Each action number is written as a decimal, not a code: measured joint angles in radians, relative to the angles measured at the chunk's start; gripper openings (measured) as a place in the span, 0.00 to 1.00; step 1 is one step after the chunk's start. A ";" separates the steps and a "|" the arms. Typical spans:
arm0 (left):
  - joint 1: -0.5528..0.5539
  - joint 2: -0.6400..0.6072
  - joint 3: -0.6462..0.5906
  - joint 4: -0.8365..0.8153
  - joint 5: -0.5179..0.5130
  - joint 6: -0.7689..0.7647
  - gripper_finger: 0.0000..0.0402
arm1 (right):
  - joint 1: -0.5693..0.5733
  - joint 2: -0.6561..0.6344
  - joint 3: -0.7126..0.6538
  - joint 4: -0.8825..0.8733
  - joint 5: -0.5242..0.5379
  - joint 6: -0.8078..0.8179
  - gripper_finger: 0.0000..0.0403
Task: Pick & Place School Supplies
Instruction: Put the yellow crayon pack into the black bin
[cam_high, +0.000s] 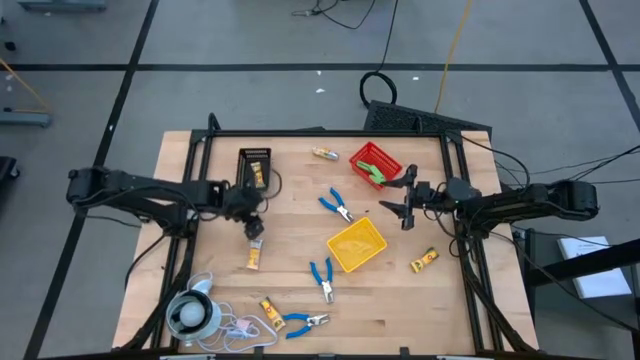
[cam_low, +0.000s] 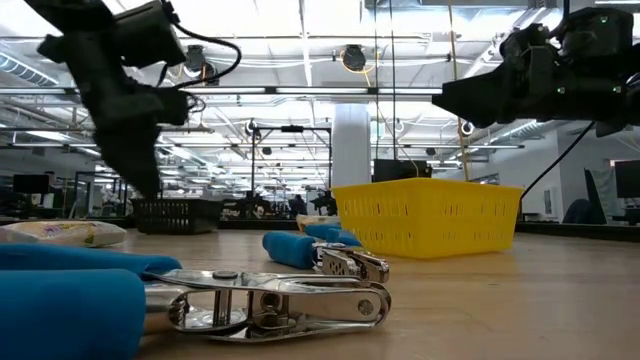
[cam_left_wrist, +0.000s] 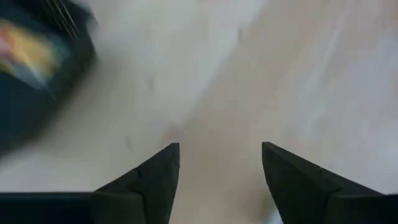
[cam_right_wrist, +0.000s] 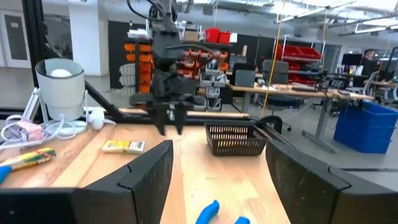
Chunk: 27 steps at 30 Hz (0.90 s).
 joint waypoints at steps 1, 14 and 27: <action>-0.023 0.003 0.001 -0.027 0.006 -0.042 0.59 | 0.000 0.000 0.000 -0.005 0.000 0.000 0.61; -0.318 0.003 0.001 -0.064 0.049 -0.497 0.58 | 0.000 0.000 0.000 -0.009 -0.006 -0.013 0.61; -0.427 0.082 0.001 -0.024 0.028 -0.714 0.59 | 0.000 0.000 0.000 -0.004 -0.008 -0.044 0.61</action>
